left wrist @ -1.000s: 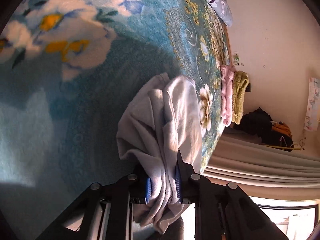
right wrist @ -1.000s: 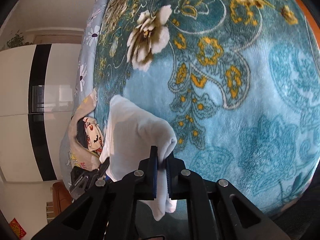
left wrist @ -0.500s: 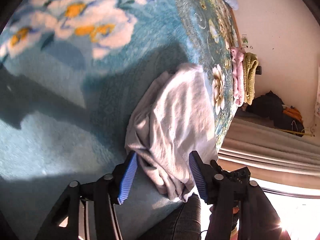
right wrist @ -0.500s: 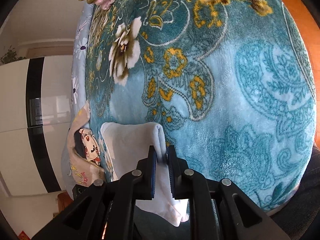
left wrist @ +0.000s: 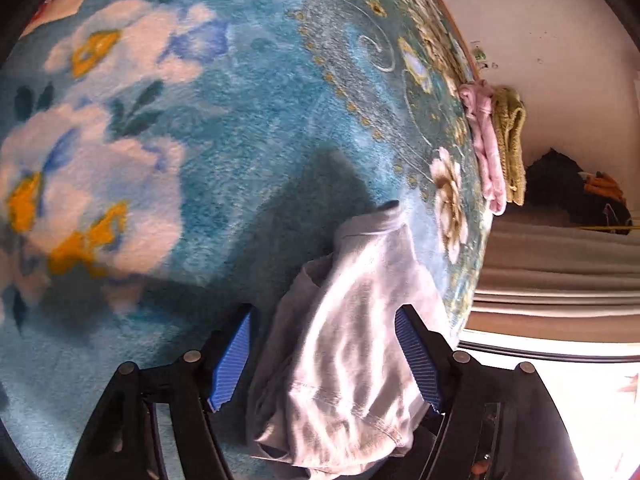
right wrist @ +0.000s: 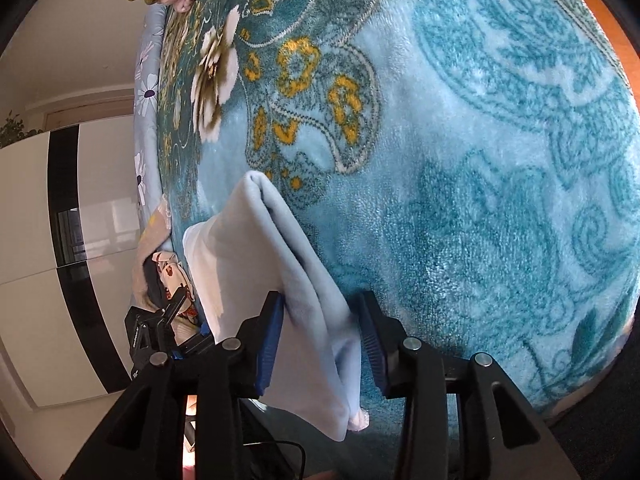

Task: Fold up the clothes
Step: 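Grasp the folded shirt bundle with both grippers and lift it, then carry the folded shirt with both grippers onto the stack of folded clothes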

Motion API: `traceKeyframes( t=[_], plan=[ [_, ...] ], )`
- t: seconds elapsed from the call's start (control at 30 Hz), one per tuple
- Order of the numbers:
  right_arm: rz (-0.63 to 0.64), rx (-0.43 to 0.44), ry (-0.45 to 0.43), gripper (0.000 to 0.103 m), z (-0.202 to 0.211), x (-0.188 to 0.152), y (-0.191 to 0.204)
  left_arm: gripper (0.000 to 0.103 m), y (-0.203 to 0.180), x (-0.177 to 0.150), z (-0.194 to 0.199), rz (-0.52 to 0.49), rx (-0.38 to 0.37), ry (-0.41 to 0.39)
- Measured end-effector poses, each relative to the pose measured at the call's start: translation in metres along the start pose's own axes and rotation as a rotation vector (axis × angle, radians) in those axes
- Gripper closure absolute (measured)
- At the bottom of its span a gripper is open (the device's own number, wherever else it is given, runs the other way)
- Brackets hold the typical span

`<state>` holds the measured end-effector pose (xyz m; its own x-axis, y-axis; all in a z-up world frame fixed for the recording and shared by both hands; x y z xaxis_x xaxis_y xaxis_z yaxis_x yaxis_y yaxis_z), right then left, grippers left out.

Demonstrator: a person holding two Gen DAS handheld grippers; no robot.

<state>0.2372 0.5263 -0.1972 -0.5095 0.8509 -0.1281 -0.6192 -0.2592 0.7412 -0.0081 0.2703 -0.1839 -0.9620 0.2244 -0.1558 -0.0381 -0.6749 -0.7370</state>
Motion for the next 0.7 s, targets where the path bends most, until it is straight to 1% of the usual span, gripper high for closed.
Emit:
traceKeyframes(
  t=[0.03, 0.1, 0.17, 0.27, 0.3, 0.33, 0.37, 0.4, 0.43, 0.5, 0.53, 0.57, 0.6, 0.63, 0.67, 0.7],
  plan=[
    [0.005, -0.001, 0.002, 0.063, -0.001, 0.000, 0.001, 0.029, -0.003, -0.002, -0.003, -0.013, -0.016, 0.017],
    [0.015, -0.003, 0.007, 0.062, -0.003, 0.000, 0.003, 0.030, -0.009, -0.005, -0.009, -0.052, -0.003, 0.029],
    [0.019, -0.003, 0.008, 0.060, -0.003, 0.001, 0.004, 0.030, -0.009, -0.008, -0.012, -0.027, -0.040, 0.045],
    [0.021, -0.006, 0.006, 0.060, -0.004, 0.001, 0.004, 0.031, -0.008, -0.011, -0.015, -0.009, -0.084, 0.064],
    [0.022, -0.007, 0.005, 0.060, -0.004, 0.001, 0.004, 0.033, -0.009, -0.013, -0.016, -0.009, -0.096, 0.076],
    [0.022, -0.008, 0.004, 0.060, -0.004, 0.001, 0.005, 0.040, -0.010, -0.014, -0.017, -0.020, -0.076, 0.081],
    [0.023, -0.009, 0.003, 0.060, -0.004, 0.001, 0.005, 0.044, -0.011, -0.016, -0.019, -0.035, -0.047, 0.084],
    [0.023, -0.010, 0.003, 0.060, -0.004, 0.002, 0.005, 0.051, -0.013, -0.017, -0.021, -0.050, -0.018, 0.086],
    [0.024, -0.011, 0.002, 0.060, -0.004, 0.002, 0.005, 0.056, -0.014, -0.017, -0.022, -0.052, 0.003, 0.086],
    [0.025, -0.013, 0.000, 0.060, -0.004, 0.002, 0.005, 0.059, -0.016, -0.018, -0.023, -0.055, 0.041, 0.086],
    [0.025, -0.014, 0.000, 0.060, -0.004, 0.002, 0.005, 0.064, -0.018, -0.020, -0.023, -0.060, 0.060, 0.087],
    [0.026, -0.015, -0.001, 0.060, -0.004, 0.002, 0.006, 0.066, -0.022, -0.022, -0.024, -0.075, 0.080, 0.086],
    [0.029, -0.016, -0.003, 0.062, -0.004, 0.002, 0.007, 0.073, -0.026, -0.026, -0.025, -0.093, 0.101, 0.085],
    [0.038, -0.016, -0.005, 0.074, -0.003, 0.001, 0.010, 0.077, -0.030, -0.029, -0.026, -0.111, 0.121, 0.084],
    [0.047, -0.016, -0.008, 0.091, -0.002, 0.000, 0.013, 0.078, -0.034, -0.032, -0.027, -0.129, 0.143, 0.079],
    [0.055, -0.016, -0.011, 0.094, -0.001, -0.001, 0.016, 0.083, -0.038, -0.035, -0.027, -0.142, 0.158, 0.071]
  ],
)
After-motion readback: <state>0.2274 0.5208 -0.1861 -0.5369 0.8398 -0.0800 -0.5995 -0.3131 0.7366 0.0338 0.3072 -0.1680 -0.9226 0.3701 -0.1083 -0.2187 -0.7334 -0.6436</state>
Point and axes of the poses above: each gripper's, at about its wrist camera, not at the fingertips, and z roughly against the way its jaws point, y to its left, x to its top, the point moved 3 cm from there along -z, roughly the way its jaws point, and after that the axes turned 5 degrees about z, right-handed, at the moved point
